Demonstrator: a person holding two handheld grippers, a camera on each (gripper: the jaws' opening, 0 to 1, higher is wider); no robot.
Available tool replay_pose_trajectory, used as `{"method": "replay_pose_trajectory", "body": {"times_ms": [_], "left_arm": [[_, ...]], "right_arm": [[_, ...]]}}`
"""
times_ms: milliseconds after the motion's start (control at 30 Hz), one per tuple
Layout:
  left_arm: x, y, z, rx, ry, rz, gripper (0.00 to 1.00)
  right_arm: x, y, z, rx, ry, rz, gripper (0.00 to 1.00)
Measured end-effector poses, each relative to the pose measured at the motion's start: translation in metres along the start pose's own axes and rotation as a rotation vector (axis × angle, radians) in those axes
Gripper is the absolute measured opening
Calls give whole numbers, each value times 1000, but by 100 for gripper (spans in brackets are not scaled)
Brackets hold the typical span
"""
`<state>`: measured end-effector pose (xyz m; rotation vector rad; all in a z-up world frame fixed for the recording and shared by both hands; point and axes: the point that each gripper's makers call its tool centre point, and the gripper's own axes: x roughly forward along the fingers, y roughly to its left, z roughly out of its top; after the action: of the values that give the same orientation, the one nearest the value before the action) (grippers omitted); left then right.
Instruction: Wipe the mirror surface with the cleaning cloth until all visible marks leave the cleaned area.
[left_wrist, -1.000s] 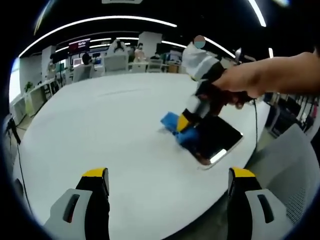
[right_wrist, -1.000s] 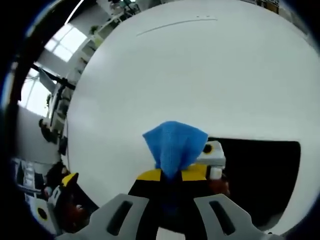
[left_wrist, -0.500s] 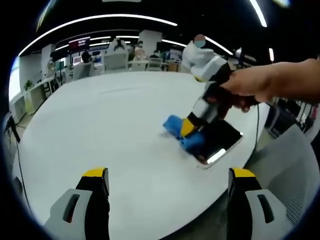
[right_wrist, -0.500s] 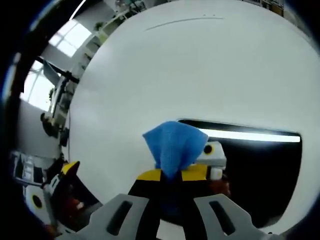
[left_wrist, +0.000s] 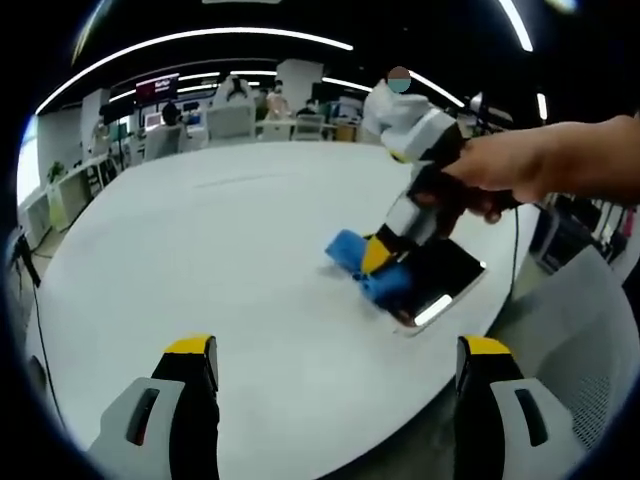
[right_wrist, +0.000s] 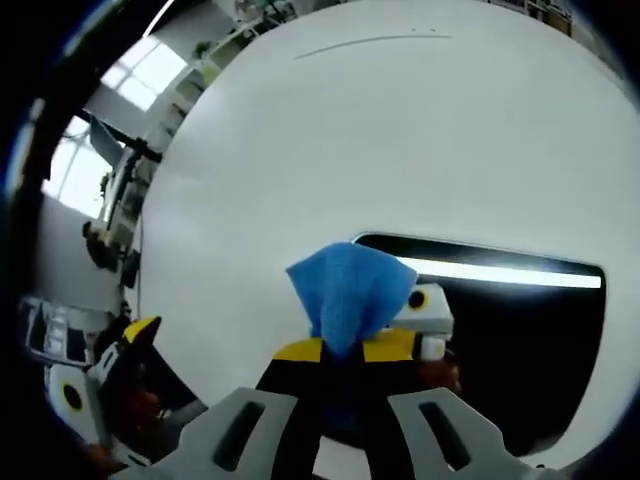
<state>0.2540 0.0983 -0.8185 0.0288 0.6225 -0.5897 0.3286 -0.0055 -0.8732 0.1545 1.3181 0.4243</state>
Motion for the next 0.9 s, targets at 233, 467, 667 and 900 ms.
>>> {"method": "replay_pose_trajectory", "body": {"times_ms": [233, 467, 667, 900], "left_arm": [[0, 1, 0, -4, -2, 2, 99], [0, 1, 0, -5, -3, 2, 99], [0, 1, 0, -3, -2, 1, 99], [-1, 4, 0, -18, -8, 15, 99]], "right_arm": [[-1, -9, 3, -10, -3, -16, 7], [-5, -23, 2, 5, -8, -16, 7], [-9, -32, 0, 9, -12, -12, 7], [-17, -44, -6, 24, -9, -17, 7]]}}
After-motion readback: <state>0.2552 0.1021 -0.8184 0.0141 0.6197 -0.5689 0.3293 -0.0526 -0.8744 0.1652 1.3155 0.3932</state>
